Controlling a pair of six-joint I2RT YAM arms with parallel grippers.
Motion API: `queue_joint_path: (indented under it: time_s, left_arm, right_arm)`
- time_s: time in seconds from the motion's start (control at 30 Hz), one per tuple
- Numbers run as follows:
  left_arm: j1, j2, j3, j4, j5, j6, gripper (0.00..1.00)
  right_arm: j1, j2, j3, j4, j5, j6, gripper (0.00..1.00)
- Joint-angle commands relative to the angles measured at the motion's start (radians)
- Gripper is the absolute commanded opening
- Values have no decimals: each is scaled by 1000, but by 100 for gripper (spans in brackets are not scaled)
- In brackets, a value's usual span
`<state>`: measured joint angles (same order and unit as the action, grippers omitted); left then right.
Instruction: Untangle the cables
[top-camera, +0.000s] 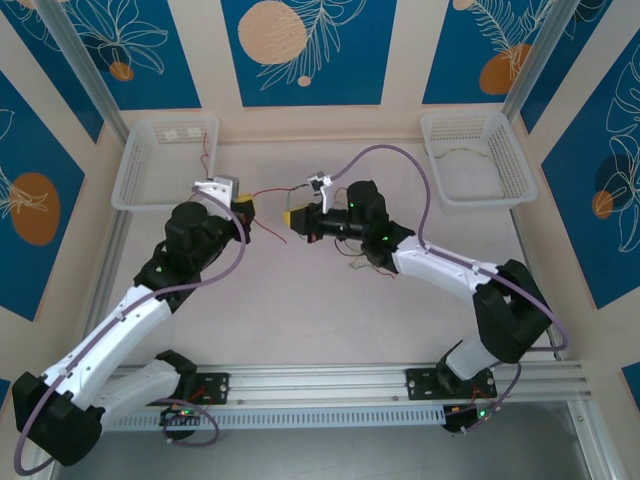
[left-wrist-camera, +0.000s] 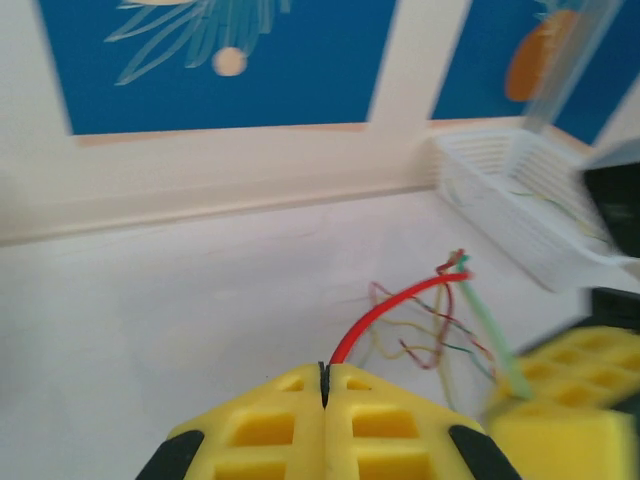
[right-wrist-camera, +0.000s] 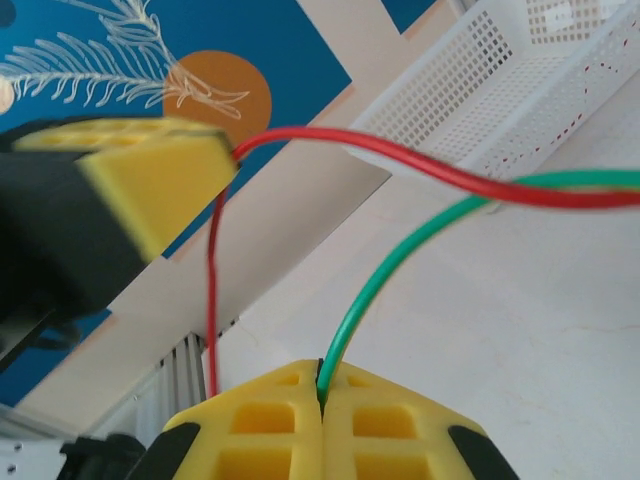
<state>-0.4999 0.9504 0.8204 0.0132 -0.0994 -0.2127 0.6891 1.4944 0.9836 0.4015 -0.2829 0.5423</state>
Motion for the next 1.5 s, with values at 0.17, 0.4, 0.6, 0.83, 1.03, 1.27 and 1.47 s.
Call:
queue_joint_path:
  time_s: [0.17, 0.4, 0.6, 0.83, 1.03, 1.27, 1.47]
  left_arm:
    - [33, -79, -16, -3, -221, -30, 0]
    - [43, -122, 14, -12, -201, -21, 0]
    - [46, -143, 6, -39, -267, -23, 0]
    - [80, -157, -20, -39, -290, -29, 0]
    - [82, -121, 5, 2, -23, 55, 65]
    - [80, -57, 63, 40, 448, 121, 94]
    - [77, -19, 86, 62, 708, 129, 93]
  right_arm:
    - [-19, -192, -108, -100, 77, -177, 0]
    - [-39, -269, -107, -139, 93, -243, 0]
    - [-72, -306, -118, -167, 155, -254, 0]
    - [-140, -367, -154, -183, 136, -248, 0]
    - [-147, -386, -149, -219, 124, -272, 0]
    - [-126, -393, -137, -247, 4, -371, 0]
    - [-98, -399, -120, -314, -39, -479, 0]
